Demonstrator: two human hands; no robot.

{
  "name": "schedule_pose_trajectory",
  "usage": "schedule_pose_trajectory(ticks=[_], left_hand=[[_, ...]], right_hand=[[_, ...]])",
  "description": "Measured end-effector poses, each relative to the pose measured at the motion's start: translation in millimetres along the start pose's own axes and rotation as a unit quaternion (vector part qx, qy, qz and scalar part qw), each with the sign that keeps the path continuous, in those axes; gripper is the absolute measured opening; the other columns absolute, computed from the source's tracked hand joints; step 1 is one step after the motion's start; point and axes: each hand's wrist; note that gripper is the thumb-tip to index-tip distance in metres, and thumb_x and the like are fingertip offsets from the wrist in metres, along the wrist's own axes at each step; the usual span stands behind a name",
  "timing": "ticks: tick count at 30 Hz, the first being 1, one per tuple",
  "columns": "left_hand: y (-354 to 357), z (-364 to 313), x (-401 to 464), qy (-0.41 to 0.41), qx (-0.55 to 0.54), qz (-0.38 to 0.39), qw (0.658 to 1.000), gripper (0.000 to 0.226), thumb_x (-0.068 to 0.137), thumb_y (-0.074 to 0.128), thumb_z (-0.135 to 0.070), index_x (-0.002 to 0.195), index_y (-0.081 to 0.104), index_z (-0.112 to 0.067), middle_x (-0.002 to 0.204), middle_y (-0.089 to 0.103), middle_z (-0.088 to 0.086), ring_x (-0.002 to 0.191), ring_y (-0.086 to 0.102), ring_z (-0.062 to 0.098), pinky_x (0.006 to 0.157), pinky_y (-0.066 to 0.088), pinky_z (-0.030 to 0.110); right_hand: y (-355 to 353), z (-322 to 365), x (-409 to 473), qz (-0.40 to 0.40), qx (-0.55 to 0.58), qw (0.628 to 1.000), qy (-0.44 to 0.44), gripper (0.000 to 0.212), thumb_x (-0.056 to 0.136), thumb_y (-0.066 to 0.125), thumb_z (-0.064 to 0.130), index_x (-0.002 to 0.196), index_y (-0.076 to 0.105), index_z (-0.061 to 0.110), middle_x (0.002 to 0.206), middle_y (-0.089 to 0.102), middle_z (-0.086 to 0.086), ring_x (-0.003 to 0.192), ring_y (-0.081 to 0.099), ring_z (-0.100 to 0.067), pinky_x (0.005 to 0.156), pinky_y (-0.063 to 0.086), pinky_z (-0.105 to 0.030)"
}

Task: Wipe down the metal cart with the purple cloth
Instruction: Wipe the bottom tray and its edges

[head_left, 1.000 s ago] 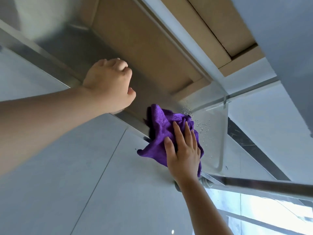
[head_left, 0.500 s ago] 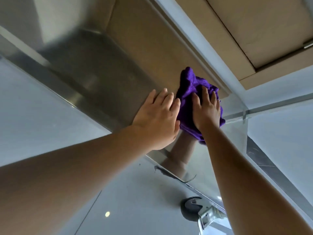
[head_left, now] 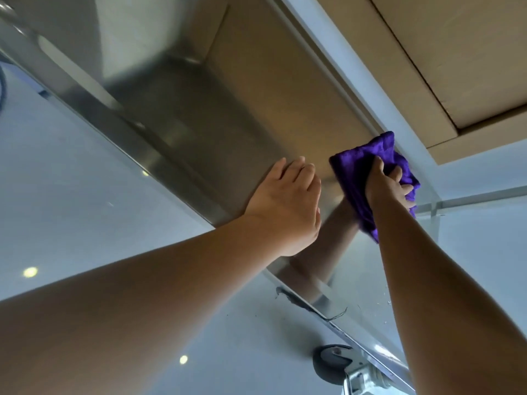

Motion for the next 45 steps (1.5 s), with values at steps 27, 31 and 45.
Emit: schedule_pose_trajectory(ticks=[27,31,45], left_hand=[[2,6,-16,0.042,0.0,-0.028,0.999,0.057,0.091,0.042,-0.037,0.137,0.035,-0.004,0.15,0.027,0.011,0.142,0.014,0.025,0.113,0.007,0.039],[0,13,-18,0.048,-0.011,-0.038,0.998,0.055,0.091,0.044,-0.034,0.137,0.038,-0.005,0.151,0.027,0.011,0.142,0.017,0.025,0.113,0.009,0.038],[-27,23,-34,-0.037,0.049,0.006,0.998,0.045,0.09,0.043,-0.034,0.124,0.048,-0.005,0.147,0.035,0.011,0.14,0.021,0.025,0.112,0.016,0.043]], right_hand=[[22,-148,-243,-0.046,0.021,0.984,-0.172,0.079,0.077,0.013,0.067,0.146,0.028,0.032,0.158,0.017,-0.001,0.144,0.013,-0.023,0.115,0.005,-0.035],[16,-168,-233,-0.077,0.039,0.985,-0.148,0.079,0.077,0.017,0.067,0.145,0.032,0.028,0.154,0.027,-0.002,0.142,0.019,-0.022,0.116,0.008,-0.035],[6,-168,-255,0.0,0.04,0.994,-0.104,0.093,0.067,0.014,0.077,0.149,0.018,0.033,0.159,0.008,-0.003,0.144,0.006,-0.025,0.115,0.004,-0.043]])
Point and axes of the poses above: each hand's wrist, its own x-axis towards the middle knuckle, its own y-axis out of the palm, z = x × y
